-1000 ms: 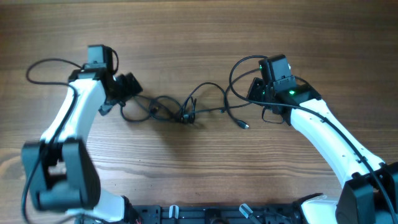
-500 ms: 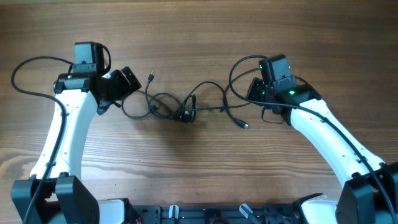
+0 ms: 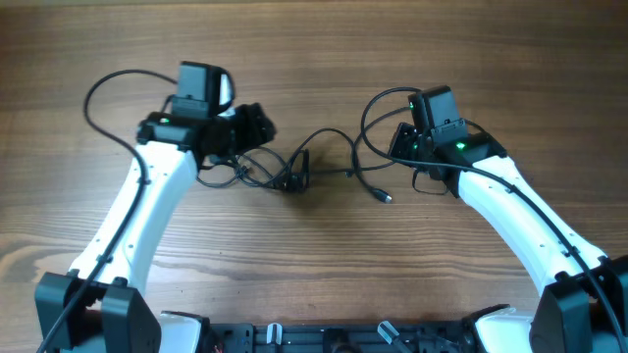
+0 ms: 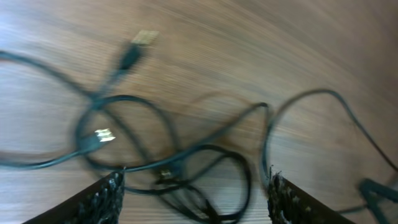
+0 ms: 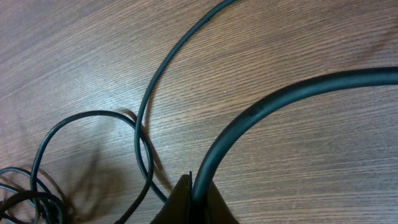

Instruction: Untangle cables

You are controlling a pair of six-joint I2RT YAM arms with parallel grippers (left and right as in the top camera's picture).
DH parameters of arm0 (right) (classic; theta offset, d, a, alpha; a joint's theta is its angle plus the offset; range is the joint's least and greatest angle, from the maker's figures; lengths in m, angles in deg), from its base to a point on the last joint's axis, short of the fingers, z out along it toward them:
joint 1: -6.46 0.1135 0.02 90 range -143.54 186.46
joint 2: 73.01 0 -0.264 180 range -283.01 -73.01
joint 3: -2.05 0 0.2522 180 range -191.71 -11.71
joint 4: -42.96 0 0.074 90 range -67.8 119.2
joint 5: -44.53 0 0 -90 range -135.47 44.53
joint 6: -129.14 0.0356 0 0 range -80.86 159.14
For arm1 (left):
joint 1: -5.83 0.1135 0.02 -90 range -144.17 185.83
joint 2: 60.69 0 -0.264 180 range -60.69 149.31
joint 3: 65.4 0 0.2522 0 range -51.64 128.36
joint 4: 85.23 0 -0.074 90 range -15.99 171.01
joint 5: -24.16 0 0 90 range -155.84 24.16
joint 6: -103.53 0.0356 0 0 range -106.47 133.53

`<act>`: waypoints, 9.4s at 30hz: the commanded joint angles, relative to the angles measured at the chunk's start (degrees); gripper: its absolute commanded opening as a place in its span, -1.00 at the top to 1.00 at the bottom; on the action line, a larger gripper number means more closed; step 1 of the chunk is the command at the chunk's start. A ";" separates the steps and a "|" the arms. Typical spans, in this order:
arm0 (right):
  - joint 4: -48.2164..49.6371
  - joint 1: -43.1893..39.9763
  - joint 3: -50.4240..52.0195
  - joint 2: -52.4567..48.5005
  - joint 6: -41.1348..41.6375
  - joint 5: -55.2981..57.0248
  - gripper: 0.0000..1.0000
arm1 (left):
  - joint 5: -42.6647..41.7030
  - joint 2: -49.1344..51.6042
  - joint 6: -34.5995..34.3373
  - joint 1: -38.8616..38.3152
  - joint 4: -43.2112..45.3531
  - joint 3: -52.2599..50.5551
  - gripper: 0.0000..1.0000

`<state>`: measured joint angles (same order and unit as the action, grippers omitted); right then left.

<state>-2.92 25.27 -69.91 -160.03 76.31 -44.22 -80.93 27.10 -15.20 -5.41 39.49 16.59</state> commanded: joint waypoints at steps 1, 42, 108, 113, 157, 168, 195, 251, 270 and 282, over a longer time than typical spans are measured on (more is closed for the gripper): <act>0.02 -0.24 -0.44 -0.26 -1.16 -0.98 0.91 | 2.69 1.90 -0.48 -5.09 3.41 0.24 -0.36; 0.11 -0.26 -0.44 -0.26 -1.25 -0.92 0.92 | 21.59 12.92 -0.09 8.26 -4.83 0.24 0.92; 1.33 -35.45 -0.39 -2.03 -5.95 -13.79 -0.96 | 10.99 16.92 0.00 22.21 -2.86 0.24 0.92; -1.53 -34.14 -0.42 -2.03 -11.63 -13.62 -1.00 | 6.69 16.92 1.73 22.21 -2.84 0.24 0.92; -6.05 4.63 -26.43 -26.80 -7.04 -20.02 -0.79 | 4.63 16.94 4.33 19.34 0.37 0.24 0.89; 9.70 13.31 -26.43 -33.77 -6.93 -17.64 -0.27 | 4.63 16.92 4.33 19.34 0.35 0.24 0.85; 19.32 16.83 -26.43 -37.81 11.32 4.42 0.11 | 4.61 16.92 4.28 19.34 0.37 0.24 0.84; 26.97 15.28 -26.45 -21.84 1.77 -27.87 0.91 | 4.61 16.92 4.31 19.34 0.37 0.24 0.84; -10.43 -4.07 -26.45 -15.72 -8.70 -31.17 0.91 | 4.61 16.92 4.28 19.34 0.35 0.24 0.83; -30.05 -5.55 -26.43 -15.72 -13.09 9.99 0.81 | 4.61 16.92 4.31 19.34 0.35 0.24 0.81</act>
<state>-31.62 19.91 -96.40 -176.38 64.50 -50.49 -75.42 43.03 -12.03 14.35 39.89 16.59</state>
